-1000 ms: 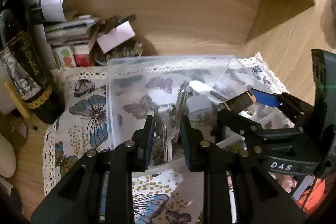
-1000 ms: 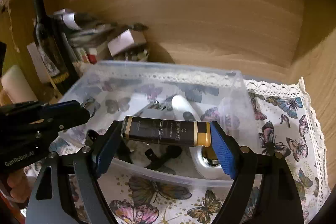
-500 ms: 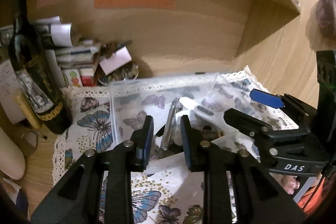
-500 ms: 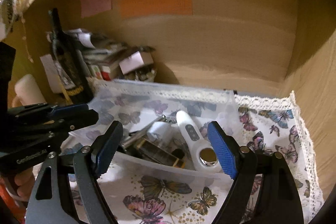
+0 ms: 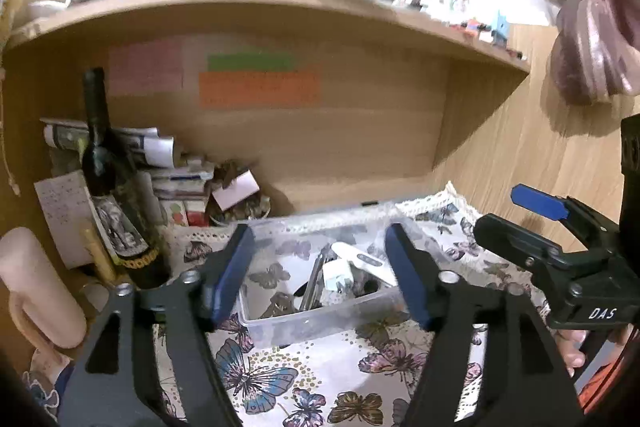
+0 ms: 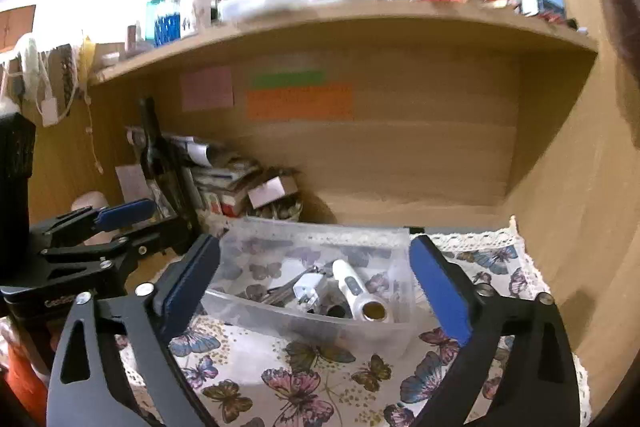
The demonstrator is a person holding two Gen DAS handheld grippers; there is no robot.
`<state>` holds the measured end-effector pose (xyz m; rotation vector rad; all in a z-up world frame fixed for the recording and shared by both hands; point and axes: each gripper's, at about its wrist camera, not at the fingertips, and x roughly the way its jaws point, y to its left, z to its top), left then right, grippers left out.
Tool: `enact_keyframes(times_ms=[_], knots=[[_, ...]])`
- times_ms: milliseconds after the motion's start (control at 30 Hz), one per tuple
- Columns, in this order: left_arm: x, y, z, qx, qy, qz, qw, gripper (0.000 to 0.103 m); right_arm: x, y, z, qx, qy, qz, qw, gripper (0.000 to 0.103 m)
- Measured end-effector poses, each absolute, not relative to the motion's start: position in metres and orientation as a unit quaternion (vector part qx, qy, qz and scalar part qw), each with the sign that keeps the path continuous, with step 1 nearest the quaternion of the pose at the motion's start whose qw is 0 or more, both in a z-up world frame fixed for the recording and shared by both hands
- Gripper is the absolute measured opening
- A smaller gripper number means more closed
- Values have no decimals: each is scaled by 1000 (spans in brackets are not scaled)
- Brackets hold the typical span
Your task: Organize rigid objects
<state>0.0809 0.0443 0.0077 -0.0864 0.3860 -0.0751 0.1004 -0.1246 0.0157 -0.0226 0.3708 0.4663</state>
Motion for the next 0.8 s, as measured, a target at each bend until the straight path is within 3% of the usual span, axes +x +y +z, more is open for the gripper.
enact_keyframes(times_ms=[233, 367, 800], knots=[[56, 42, 22, -45, 150, -30, 987, 90, 80, -136, 26, -5, 150, 219, 964, 103], [47, 41, 26, -43, 132, -24, 990, 95, 74, -139, 29, 0, 142, 218, 966, 103], [44, 39, 25, -41, 131, -23, 990, 96, 70, -144, 29, 6, 141, 218, 966, 103]])
